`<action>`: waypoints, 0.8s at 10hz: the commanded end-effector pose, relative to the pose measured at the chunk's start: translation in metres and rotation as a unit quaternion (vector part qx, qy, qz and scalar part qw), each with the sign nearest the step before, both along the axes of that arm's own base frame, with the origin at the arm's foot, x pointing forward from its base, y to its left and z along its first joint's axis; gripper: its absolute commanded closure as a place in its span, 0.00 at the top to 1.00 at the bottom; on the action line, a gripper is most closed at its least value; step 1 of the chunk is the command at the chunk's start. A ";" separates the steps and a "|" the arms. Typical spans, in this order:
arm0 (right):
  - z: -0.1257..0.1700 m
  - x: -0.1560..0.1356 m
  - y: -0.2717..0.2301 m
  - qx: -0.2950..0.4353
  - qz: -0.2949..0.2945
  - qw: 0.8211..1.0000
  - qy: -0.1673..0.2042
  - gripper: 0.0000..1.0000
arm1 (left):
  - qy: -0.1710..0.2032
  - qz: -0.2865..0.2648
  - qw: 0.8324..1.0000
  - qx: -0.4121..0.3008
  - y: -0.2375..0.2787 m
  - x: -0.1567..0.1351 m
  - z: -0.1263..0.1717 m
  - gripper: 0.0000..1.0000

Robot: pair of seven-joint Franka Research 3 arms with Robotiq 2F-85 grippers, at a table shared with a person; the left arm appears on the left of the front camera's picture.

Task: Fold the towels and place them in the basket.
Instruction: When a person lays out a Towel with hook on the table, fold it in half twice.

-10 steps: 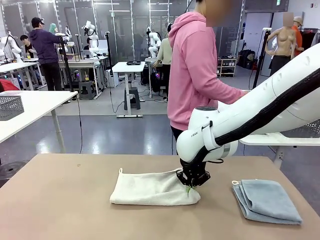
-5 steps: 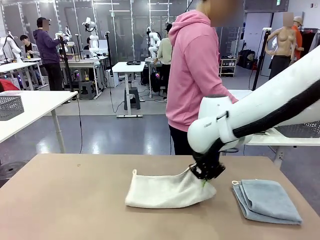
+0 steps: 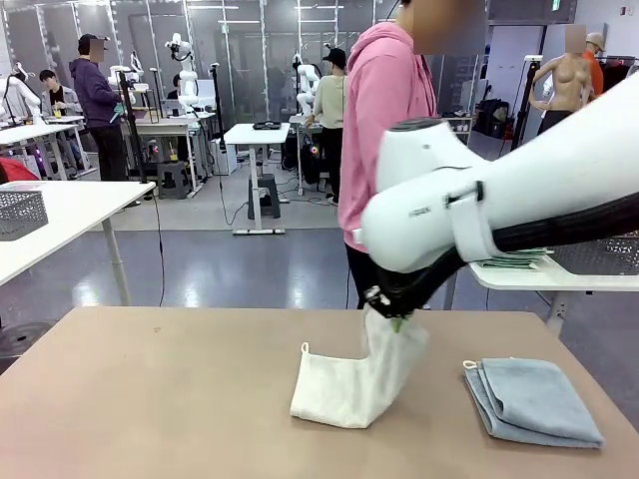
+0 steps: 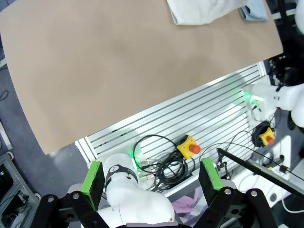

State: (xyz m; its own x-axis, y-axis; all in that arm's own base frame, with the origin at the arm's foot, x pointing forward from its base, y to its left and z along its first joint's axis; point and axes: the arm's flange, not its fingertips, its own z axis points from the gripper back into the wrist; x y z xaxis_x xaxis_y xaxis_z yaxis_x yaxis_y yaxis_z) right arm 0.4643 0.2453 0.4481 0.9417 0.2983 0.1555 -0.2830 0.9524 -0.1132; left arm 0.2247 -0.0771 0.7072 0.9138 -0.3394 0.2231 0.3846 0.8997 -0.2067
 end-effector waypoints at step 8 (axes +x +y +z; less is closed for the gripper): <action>-0.072 0.045 0.131 -0.024 -0.011 0.997 0.067 0.00 | -0.001 -0.009 1.000 -0.001 0.000 -0.002 -0.002 1.00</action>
